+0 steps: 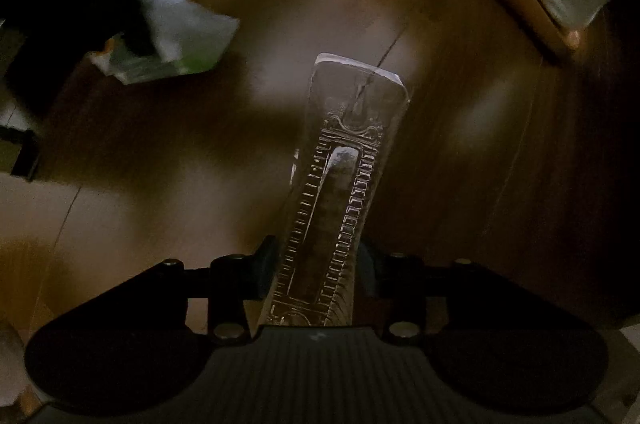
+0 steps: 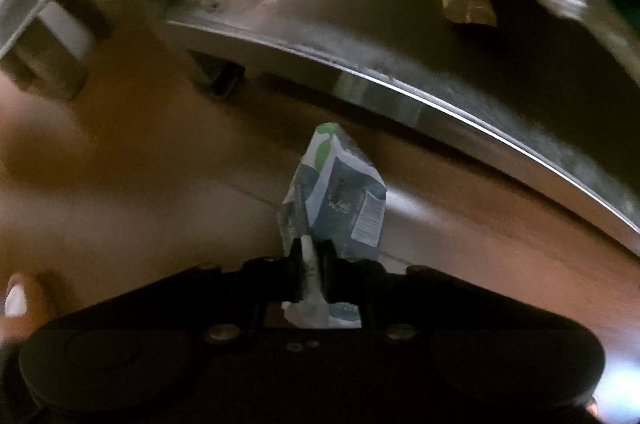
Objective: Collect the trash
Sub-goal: 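Lift the plastic tray and milk carton up over the teal wastebasket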
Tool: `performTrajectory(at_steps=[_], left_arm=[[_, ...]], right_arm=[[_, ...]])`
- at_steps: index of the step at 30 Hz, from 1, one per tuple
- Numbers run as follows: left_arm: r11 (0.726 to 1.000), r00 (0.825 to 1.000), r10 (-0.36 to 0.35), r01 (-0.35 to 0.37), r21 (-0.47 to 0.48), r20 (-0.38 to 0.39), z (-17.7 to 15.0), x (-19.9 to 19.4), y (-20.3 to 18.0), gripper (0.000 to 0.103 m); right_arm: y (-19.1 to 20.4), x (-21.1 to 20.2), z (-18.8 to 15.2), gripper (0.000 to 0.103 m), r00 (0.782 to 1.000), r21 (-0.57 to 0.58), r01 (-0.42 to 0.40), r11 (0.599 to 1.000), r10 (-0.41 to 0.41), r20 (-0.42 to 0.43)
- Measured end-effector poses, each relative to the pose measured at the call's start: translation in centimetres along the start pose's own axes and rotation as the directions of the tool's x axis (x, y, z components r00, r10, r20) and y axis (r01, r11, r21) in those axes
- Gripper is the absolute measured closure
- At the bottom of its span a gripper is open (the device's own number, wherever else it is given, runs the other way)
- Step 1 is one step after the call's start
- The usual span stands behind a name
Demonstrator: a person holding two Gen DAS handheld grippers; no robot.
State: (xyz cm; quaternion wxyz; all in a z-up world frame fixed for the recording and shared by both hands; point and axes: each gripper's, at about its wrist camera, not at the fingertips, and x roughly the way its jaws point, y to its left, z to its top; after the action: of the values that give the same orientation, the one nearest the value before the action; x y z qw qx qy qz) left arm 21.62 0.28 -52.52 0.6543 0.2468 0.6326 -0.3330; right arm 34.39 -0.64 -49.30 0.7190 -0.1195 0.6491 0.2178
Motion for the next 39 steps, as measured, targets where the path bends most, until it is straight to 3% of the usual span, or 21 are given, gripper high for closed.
performTrajectory(at_steps=[9,19,24,30,34,39], left_arm=[[1.000,0.999,0.028,-0.028,0.003,0.015,-0.9,-5.8,1.9,0.063],[0.986,0.982,0.161,-0.165,0.035,0.101,-1.1,-17.6,1.3,0.062],[0.973,0.962,0.223,-0.229,0.021,0.158,0.1,-23.1,-0.8,0.062],[0.957,0.932,0.286,-0.289,-0.019,0.224,0.8,-28.9,-4.9,0.062],[0.945,0.917,0.325,-0.307,-0.111,0.230,0.9,-31.4,-6.9,0.062],[0.915,0.897,0.350,-0.265,-0.304,0.269,0.1,-36.0,-7.8,0.062]], right_arm=[[0.8,-7.0,-1.6,0.096,0.998,-0.009,-0.041,0.999,0.041,0.038],[1.2,-19.9,-2.6,0.096,0.980,-0.022,-0.084,0.996,0.086,0.179],[1.1,-27.4,-3.8,0.096,0.951,-0.047,-0.082,0.996,0.092,0.295],[0.2,-36.1,-6.1,0.096,0.897,-0.055,-0.059,0.997,0.077,0.434],[-0.4,-40.9,-8.3,0.096,0.859,-0.034,-0.050,0.998,0.061,0.508],[-1.4,-46.4,-11.2,0.096,0.809,-0.021,-0.042,0.999,0.046,0.586]])
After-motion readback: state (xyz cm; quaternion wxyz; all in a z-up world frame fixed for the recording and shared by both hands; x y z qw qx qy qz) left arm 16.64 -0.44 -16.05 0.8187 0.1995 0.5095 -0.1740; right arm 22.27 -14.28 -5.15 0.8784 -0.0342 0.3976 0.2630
